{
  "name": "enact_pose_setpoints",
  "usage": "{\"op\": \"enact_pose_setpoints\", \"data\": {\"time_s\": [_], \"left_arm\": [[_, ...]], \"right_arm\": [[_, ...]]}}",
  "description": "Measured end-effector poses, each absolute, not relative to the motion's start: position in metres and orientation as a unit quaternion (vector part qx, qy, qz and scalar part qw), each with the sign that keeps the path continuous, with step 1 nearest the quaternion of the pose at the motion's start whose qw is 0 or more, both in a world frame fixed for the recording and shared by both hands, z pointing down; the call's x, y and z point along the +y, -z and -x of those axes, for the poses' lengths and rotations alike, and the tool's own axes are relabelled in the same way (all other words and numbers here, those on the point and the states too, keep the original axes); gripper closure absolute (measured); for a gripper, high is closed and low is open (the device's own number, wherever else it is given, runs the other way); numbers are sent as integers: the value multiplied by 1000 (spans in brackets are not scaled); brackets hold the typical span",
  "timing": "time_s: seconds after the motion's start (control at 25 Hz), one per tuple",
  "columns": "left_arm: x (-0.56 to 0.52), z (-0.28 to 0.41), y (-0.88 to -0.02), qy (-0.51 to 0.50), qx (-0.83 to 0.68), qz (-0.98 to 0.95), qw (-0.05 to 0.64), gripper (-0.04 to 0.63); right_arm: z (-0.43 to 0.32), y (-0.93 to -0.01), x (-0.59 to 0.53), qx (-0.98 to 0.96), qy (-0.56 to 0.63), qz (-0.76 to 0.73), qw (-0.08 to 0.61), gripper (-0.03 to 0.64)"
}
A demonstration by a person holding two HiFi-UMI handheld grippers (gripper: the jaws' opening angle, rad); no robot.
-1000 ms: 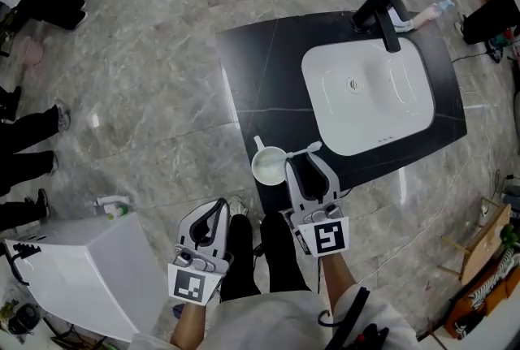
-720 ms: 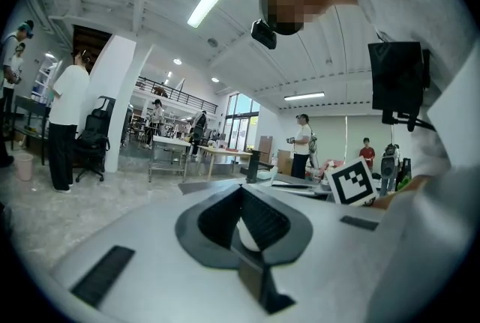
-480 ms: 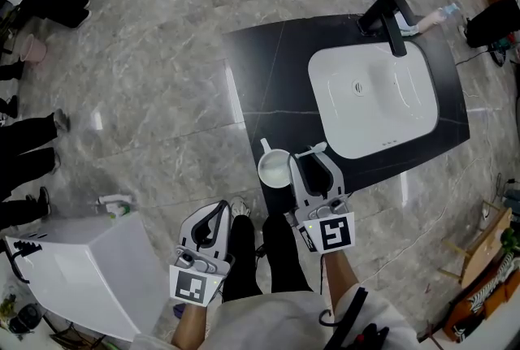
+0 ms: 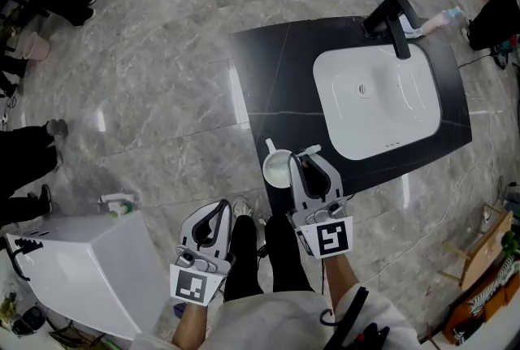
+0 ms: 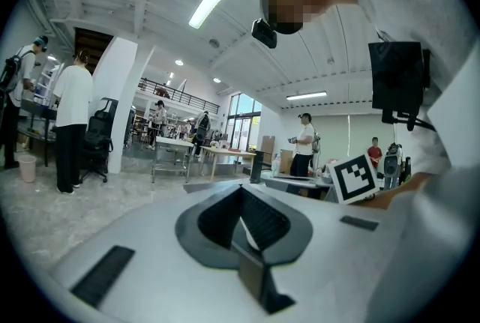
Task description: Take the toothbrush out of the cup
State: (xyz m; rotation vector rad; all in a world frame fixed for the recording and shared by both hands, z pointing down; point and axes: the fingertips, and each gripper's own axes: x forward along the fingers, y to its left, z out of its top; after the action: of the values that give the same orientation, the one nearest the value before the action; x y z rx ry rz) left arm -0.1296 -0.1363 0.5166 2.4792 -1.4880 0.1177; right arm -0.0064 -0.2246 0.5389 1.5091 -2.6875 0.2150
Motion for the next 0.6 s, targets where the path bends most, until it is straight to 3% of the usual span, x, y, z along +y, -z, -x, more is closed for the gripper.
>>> {"op": "enact_pose_setpoints", "data": {"time_s": [0.2,0.6], "left_arm": [[-134,132,-509,-37,-514,-849,117,600],[-128,137,-497,-31,-521,-847,104,600]], "right_arm": [[15,-518,-225,-864,-60,-500,-1,600],[8,-513,-219,-864,-33,-502,26,601]]}}
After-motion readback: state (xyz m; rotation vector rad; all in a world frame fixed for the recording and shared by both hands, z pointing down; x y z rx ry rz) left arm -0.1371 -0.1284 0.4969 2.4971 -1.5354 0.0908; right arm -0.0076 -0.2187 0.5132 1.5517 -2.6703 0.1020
